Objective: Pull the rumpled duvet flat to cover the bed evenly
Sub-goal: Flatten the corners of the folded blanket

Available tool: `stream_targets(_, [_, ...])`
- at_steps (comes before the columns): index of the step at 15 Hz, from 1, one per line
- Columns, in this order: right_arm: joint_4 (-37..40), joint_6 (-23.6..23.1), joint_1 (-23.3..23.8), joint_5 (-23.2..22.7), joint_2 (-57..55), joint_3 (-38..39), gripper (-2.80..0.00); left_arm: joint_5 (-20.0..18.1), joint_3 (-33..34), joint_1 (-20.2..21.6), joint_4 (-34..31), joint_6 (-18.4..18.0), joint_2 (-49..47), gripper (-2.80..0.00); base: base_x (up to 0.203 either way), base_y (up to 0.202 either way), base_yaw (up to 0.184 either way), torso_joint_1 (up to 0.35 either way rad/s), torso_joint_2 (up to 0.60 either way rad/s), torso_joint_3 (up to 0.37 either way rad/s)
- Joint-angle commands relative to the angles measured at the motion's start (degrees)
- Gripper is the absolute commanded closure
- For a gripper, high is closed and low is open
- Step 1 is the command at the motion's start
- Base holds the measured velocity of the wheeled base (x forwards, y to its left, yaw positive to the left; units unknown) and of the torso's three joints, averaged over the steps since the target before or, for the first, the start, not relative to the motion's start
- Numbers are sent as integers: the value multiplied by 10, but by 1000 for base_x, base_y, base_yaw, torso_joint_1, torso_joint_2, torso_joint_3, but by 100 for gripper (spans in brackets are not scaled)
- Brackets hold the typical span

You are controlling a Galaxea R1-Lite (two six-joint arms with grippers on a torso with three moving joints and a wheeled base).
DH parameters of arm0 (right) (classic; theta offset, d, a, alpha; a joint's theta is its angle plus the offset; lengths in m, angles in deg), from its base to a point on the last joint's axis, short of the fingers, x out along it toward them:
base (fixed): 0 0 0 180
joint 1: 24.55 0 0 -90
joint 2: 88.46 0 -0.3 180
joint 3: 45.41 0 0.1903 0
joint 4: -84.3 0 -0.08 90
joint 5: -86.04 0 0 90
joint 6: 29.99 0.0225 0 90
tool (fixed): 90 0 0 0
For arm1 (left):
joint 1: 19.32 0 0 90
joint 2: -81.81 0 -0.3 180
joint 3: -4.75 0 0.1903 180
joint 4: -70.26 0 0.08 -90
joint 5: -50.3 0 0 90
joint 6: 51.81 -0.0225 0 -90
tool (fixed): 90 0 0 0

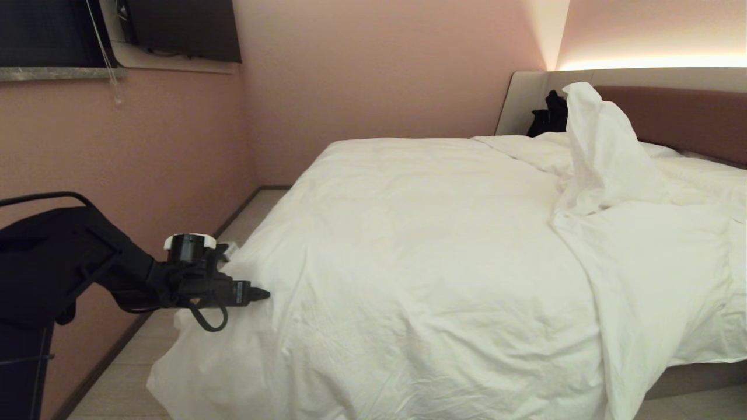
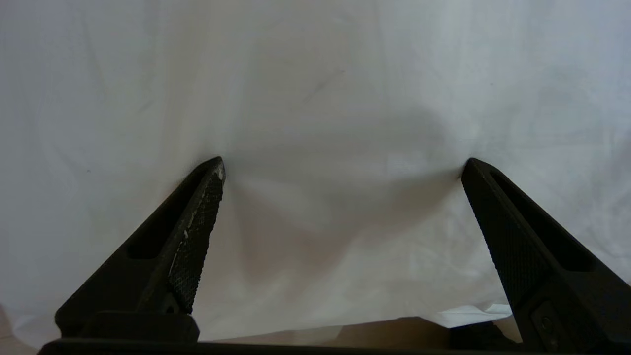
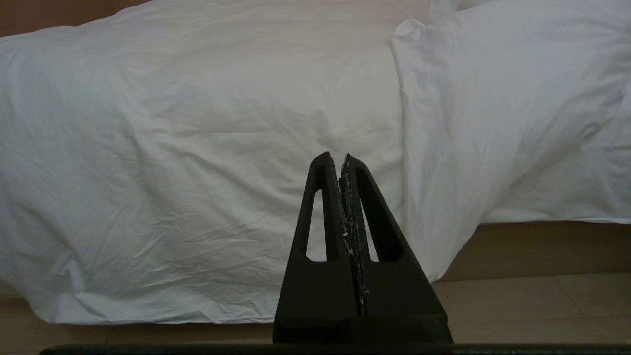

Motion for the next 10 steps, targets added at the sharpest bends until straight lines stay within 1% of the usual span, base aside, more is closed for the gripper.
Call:
stream_targets(1, [0, 0, 0, 0, -1, 0, 0, 11, -6, -5, 0, 0, -10, -280, 0, 0, 0, 0, 0, 0])
stream_targets(7, [0, 0, 0, 0, 0, 0, 0, 12, -9, -6, 1, 0, -15, -280, 0, 0, 0, 0, 0, 0])
stream_targets(10, [0, 0, 0, 0, 0, 0, 0, 20, -9, -6, 1, 1, -15, -280, 0, 0, 0, 0, 0, 0])
